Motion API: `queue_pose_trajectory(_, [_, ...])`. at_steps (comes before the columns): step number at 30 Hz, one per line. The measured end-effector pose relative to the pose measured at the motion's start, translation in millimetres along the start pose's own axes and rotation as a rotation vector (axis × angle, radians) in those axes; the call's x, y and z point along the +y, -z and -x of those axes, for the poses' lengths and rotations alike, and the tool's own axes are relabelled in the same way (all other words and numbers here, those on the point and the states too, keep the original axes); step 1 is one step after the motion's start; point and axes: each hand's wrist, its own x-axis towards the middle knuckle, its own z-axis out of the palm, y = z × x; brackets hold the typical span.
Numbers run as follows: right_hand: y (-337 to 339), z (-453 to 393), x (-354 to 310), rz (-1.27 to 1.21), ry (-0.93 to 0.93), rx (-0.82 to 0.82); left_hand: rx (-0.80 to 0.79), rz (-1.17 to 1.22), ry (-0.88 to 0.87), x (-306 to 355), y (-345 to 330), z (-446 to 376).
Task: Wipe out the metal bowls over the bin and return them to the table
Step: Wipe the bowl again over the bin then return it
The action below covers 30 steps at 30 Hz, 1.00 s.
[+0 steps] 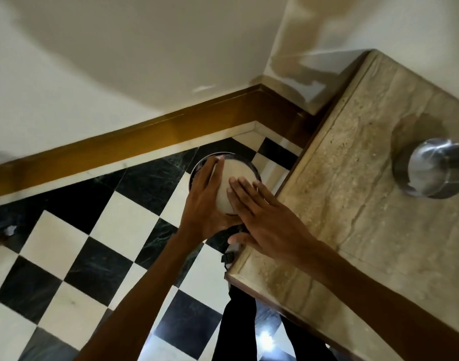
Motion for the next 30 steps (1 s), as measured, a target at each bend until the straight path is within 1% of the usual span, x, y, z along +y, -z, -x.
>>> queue_pose_trajectory(1, [1, 0, 0, -0.069, -0.032, 0.02, 0.005, 0.039, 0.026, 2, 1, 1])
queue_pose_trajectory(2, [3, 2, 0, -0.181, -0.075, 0.089, 0.026, 0.081, 0.07, 4, 2, 2])
queue_pose_trajectory(4, [15, 15, -5, -0.499, -0.232, 0.3, 0.031, 0.183, 0.161, 12, 4, 5])
queue_pose_trajectory(5, [19, 22, -5, -0.671, -0.315, 0.375, 0.019, 0.291, 0.238, 20, 7, 6])
queue_pose_trajectory(6, [21, 31, -2, -0.815, -0.383, 0.426, 0.009, 0.452, 0.325, 34, 12, 5])
queue_pose_trajectory(8, [22, 46, 9, -0.945, -0.463, 0.456, -0.064, 0.844, 0.494, 63, 20, 1])
queue_pose_trajectory(11, [22, 71, 27, -1.003, -0.475, 0.413, -0.258, 1.374, 0.692, 103, 23, 3])
queue_pose_trajectory(13, [28, 96, 38, -1.099, -0.478, 0.422, -0.355, 1.651, 0.804, 131, 17, 4])
queue_pose_trajectory(14, [30, 107, 43, -1.148, -0.487, 0.428, -0.398, 1.735, 0.832, 144, 13, 4])
queue_pose_trajectory(15, [30, 119, 47, -1.193, -0.512, 0.444, -0.432, 1.759, 0.875, 157, 9, 5])
queue_pose_trajectory(17, [29, 155, 61, -1.235, -0.619, 0.495, -0.482, 1.657, 0.97, 189, -8, 5])
queue_pose_trajectory(19, [17, 180, 75, -1.22, -0.754, 0.533, -0.429, 1.492, 1.015, 212, -26, 4])
queue_pose_trajectory(22, [-2, 222, 99, -1.243, -0.954, 0.564, -0.387, 1.245, 0.967, 251, -59, 7])
queue_pose_trajectory(25, [-13, 264, 125, -1.272, -1.093, 0.623, -0.411, 1.113, 0.996, 293, -98, 10])
queue_pose_trajectory(27, [-19, 285, 140, -1.263, -1.193, 0.67, -0.434, 1.031, 0.92, 312, -123, 14])
queue_pose_trajectory(28, [-22, 309, 155, -1.265, -1.244, 0.713, -0.459, 0.987, 0.864, 336, -140, 14])
queue_pose_trajectory(30, [-30, 322, 167, -1.267, -1.284, 0.734, -0.433, 0.925, 0.816, 354, -159, 12])
